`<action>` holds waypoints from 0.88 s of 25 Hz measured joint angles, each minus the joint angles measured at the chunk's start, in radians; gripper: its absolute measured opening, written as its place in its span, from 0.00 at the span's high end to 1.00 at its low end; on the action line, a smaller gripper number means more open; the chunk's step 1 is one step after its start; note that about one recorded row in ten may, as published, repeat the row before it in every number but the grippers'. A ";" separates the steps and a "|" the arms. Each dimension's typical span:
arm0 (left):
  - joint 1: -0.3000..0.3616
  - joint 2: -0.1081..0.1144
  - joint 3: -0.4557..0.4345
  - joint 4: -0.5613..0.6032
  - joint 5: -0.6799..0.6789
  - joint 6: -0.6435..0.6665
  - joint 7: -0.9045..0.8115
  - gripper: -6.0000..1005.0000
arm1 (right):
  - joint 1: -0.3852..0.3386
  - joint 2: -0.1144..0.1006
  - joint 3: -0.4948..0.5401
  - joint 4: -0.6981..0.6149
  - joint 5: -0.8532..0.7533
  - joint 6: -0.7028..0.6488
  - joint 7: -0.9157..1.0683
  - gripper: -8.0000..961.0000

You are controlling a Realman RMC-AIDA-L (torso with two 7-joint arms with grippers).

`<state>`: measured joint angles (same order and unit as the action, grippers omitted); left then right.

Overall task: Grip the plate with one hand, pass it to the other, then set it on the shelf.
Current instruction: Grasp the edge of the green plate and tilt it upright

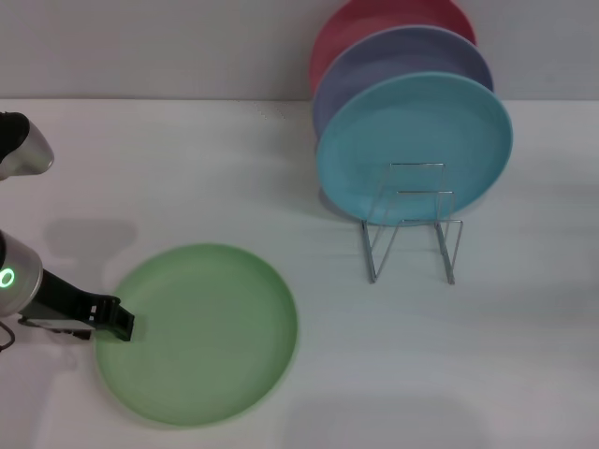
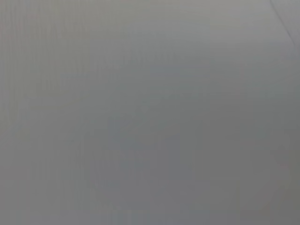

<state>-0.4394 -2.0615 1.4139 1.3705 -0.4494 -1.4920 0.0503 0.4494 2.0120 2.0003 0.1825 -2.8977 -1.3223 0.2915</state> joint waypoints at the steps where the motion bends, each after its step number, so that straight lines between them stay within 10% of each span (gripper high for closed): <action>1: 0.000 0.000 0.001 0.000 0.000 0.000 0.000 0.40 | 0.000 0.000 0.000 0.000 0.000 0.000 0.000 0.31; 22: -0.015 -0.003 0.015 -0.013 0.025 -0.003 0.003 0.74 | -0.001 0.001 0.000 0.002 0.000 -0.002 0.000 0.31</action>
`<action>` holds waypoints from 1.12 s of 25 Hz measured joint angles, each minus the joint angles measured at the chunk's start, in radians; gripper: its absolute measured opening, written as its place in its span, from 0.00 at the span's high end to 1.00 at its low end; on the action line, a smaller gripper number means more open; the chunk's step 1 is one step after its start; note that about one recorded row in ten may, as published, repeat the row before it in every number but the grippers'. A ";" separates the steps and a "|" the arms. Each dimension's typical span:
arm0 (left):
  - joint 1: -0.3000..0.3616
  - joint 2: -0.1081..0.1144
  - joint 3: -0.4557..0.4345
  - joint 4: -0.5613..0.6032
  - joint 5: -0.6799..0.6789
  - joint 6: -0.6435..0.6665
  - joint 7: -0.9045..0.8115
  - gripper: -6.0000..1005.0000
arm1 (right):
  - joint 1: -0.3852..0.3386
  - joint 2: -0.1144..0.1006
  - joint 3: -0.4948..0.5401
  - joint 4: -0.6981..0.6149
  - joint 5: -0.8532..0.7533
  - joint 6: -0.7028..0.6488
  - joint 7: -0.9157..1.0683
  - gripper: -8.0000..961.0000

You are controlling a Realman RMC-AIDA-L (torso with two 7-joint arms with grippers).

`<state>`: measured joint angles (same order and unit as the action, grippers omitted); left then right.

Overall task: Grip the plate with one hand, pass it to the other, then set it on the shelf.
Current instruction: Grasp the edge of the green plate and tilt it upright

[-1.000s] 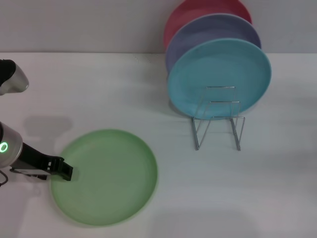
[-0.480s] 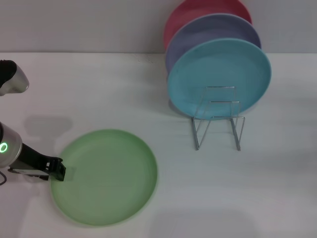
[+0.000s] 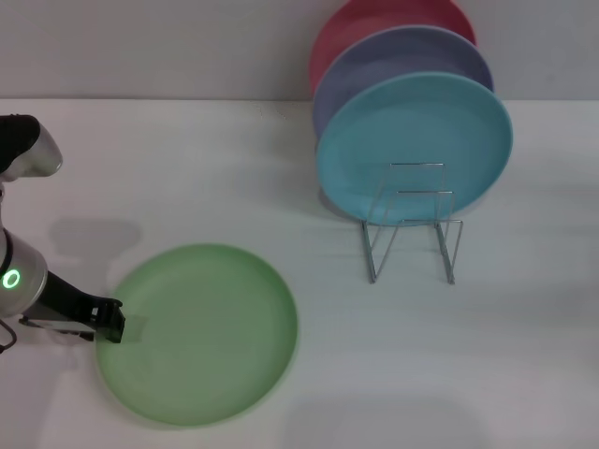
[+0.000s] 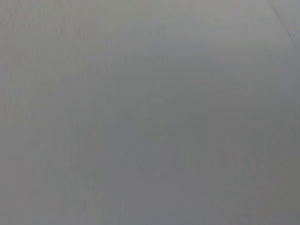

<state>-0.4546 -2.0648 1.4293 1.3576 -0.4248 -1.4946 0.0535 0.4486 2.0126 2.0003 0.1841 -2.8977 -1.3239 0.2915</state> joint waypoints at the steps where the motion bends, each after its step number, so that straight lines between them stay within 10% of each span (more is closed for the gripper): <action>1: 0.000 0.000 0.000 0.000 0.000 0.000 0.000 0.75 | 0.000 0.000 0.000 0.000 0.000 0.000 0.000 0.31; 28: -0.001 0.003 -0.012 0.005 -0.004 -0.002 0.018 0.93 | -0.008 0.007 0.000 0.001 0.000 0.000 0.000 0.31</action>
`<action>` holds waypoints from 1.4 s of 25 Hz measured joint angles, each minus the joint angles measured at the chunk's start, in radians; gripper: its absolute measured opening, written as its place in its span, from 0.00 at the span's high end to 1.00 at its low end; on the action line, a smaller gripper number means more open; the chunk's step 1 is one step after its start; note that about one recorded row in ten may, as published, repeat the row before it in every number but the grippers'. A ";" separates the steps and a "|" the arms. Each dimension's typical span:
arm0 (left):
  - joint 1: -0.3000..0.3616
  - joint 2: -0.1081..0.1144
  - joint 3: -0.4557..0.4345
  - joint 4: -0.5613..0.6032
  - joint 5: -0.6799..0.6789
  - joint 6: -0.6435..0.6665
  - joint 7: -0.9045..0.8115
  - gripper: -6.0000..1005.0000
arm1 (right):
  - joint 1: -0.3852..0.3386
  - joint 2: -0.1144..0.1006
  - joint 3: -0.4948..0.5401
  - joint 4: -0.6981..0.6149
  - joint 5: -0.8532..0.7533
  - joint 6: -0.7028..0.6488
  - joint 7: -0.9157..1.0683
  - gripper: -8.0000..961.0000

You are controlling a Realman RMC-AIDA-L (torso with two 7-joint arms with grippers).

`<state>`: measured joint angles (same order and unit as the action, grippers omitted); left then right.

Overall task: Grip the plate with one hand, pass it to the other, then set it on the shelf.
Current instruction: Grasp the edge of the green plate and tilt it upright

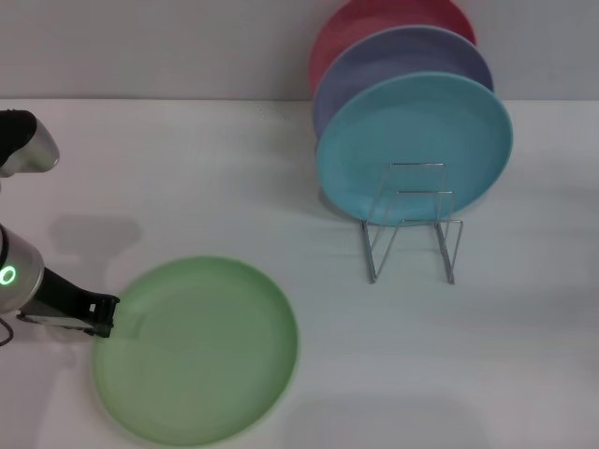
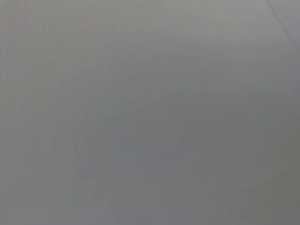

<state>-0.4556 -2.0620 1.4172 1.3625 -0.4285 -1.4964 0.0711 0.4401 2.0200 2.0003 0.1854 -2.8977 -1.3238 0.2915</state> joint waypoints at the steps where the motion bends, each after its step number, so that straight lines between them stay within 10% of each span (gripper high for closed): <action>1: 0.001 0.000 0.000 0.000 0.000 0.000 0.001 0.93 | -0.001 0.000 0.000 0.000 0.000 0.000 0.000 0.31; 21: -0.031 0.003 -0.249 0.006 -0.035 0.041 0.200 0.96 | -0.009 0.012 0.012 -0.005 0.000 0.008 -0.002 0.31; 35: 0.102 -0.003 -0.230 -0.013 -0.220 0.451 0.343 0.96 | -0.015 0.018 0.012 -0.009 -0.001 0.027 -0.008 0.31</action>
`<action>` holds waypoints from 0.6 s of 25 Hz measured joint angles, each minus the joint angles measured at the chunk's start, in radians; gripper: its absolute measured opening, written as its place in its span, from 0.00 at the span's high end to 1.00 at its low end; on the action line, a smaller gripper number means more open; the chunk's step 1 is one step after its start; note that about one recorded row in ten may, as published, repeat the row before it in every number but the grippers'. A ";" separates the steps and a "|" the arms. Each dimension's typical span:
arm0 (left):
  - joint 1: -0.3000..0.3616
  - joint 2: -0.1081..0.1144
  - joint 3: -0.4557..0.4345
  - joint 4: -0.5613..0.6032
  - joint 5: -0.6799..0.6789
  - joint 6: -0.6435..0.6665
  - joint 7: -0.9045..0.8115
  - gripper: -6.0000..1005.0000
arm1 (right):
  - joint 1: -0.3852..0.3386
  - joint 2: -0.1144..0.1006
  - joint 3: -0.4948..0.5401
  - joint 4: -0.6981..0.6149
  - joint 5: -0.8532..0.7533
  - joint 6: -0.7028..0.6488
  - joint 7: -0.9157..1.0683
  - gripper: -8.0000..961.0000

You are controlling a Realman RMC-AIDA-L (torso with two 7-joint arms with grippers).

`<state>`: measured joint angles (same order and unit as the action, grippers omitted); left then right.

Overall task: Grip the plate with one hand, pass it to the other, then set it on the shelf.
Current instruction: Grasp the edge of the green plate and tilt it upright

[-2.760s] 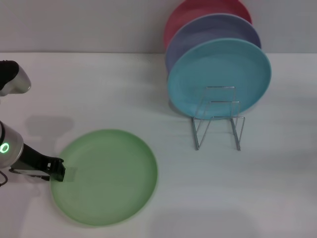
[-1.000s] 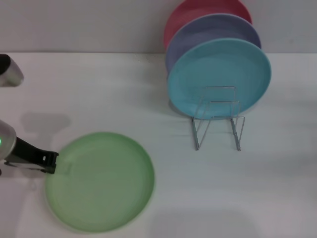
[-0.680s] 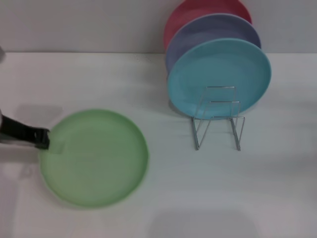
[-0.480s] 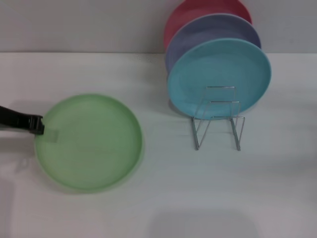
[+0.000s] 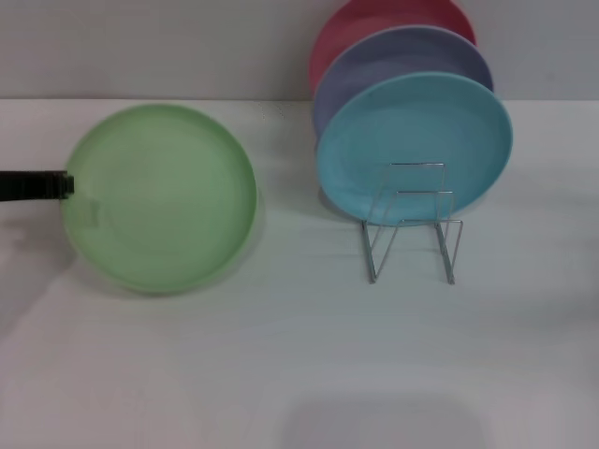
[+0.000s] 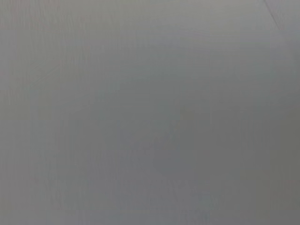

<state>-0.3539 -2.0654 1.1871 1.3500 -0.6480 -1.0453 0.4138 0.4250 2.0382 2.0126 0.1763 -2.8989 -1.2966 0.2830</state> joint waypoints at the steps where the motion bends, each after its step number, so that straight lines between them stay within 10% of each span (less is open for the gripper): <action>1: 0.014 0.000 0.004 -0.003 -0.024 0.032 0.018 0.96 | 0.000 0.000 0.000 0.000 -0.001 0.006 -0.001 0.31; 15: 0.126 -0.002 0.100 -0.110 -0.455 0.445 0.373 0.96 | 0.020 0.002 0.000 0.009 0.001 0.060 -0.068 0.31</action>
<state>-0.2281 -2.0678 1.2866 1.2401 -1.1031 -0.6005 0.7870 0.4446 2.0404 2.0126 0.1855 -2.8979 -1.2369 0.2147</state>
